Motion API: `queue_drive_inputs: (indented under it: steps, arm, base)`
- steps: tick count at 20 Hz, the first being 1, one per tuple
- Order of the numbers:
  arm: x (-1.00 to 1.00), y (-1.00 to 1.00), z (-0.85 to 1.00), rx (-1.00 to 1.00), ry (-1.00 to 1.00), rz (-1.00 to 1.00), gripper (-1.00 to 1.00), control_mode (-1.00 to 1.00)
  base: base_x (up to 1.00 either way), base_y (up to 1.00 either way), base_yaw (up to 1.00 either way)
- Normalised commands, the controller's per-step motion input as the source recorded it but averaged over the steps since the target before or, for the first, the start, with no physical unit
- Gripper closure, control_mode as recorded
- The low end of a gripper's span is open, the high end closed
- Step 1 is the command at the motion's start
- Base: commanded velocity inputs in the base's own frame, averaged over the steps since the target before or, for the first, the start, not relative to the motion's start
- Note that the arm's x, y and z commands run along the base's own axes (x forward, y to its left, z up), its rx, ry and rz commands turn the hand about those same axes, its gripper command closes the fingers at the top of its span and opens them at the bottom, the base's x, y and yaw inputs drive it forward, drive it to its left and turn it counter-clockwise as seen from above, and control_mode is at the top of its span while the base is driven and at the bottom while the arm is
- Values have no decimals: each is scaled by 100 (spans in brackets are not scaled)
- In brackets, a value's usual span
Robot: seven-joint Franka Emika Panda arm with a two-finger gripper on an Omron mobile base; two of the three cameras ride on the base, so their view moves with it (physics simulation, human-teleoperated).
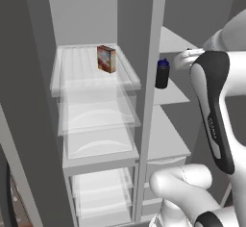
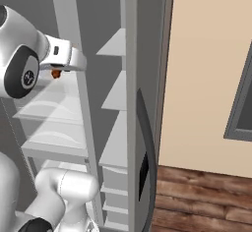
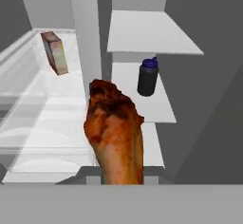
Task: There's a chicken drumstick in the fridge that needs to be moved to the freezer for freezing. Pick up the chicken drumstick from the fridge, place it on any shelf in the freezer, and close the fridge and freezer doors when done.
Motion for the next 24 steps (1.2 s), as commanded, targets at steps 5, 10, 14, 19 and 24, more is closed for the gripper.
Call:
queue_drive_inputs:
  steps: [5,10,14,19,24]
  arm:
    - [35,-30,-4,3,-20,0,100,-100]
    - [53,-25,0,2,-7,0,100,-100]
    - [63,-1,0,0,0,0,100,-100]
    - [59,-6,4,0,5,0,100,-100]
    - [55,-24,0,0,0,0,100,-100]
  base:
    - [0,0,0]
    - [0,0,0]
    - [0,0,0]
    - [0,0,0]
    - [0,0,0]
